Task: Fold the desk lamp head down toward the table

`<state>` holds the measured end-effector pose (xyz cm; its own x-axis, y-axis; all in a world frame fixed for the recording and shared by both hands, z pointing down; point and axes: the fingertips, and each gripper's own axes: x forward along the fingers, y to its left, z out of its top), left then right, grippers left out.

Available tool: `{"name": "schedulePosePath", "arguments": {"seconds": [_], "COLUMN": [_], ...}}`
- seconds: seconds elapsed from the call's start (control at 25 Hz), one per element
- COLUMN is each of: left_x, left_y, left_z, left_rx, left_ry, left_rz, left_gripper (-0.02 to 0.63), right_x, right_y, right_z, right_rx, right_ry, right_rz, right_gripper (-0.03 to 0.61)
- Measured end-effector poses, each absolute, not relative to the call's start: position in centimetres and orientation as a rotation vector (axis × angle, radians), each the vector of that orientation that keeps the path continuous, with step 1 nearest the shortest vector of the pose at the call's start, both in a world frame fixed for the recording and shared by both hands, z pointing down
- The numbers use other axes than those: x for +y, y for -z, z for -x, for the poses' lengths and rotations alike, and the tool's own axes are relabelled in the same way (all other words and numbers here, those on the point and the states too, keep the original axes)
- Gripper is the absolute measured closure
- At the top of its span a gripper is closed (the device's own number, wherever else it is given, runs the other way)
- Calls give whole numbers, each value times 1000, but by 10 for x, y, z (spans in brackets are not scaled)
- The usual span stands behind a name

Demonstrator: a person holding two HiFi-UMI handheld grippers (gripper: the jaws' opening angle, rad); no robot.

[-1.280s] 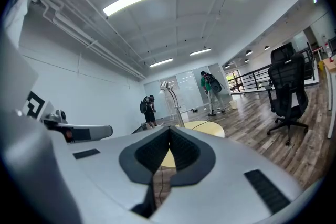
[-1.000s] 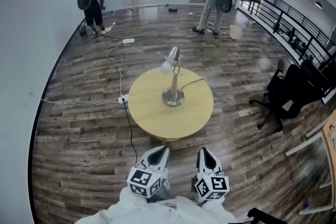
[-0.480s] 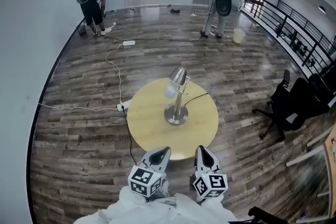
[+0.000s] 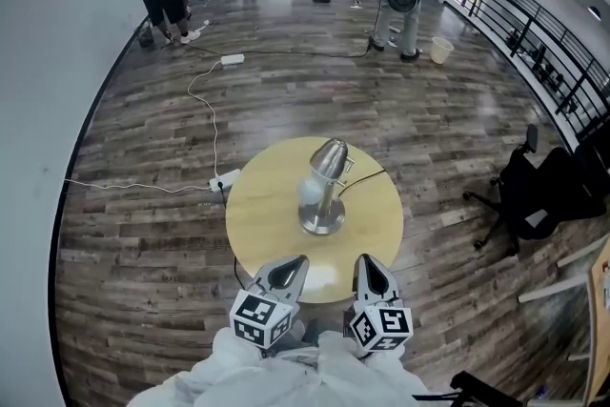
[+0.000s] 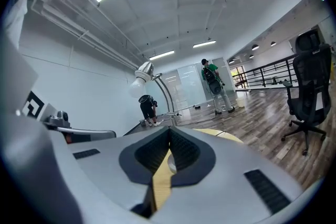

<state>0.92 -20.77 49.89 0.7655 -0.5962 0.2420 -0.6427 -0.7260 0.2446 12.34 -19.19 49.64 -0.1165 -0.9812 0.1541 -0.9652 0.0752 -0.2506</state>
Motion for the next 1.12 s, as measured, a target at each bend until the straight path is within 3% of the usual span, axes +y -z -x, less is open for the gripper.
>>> {"name": "schedulePosePath", "arguments": {"seconds": [0.44, 0.92, 1.12], "left_x": [-246, -246, -255], "left_y": [-497, -496, -471], "left_z": [-30, -24, -22], "left_rx": [-1071, -1099, -1055], "left_ry": [-216, -309, -311], "left_rz": [-2596, -2607, -2606], "left_gripper": [617, 617, 617], "right_x": [-270, -357, -363], "right_y": [-531, -696, -727], "right_z": [-128, -115, -119], "right_rx": [2582, 2947, 2966], "right_ry": [375, 534, 645], "right_rz": [1967, 1924, 1965], "right_gripper": [566, 566, 566]}}
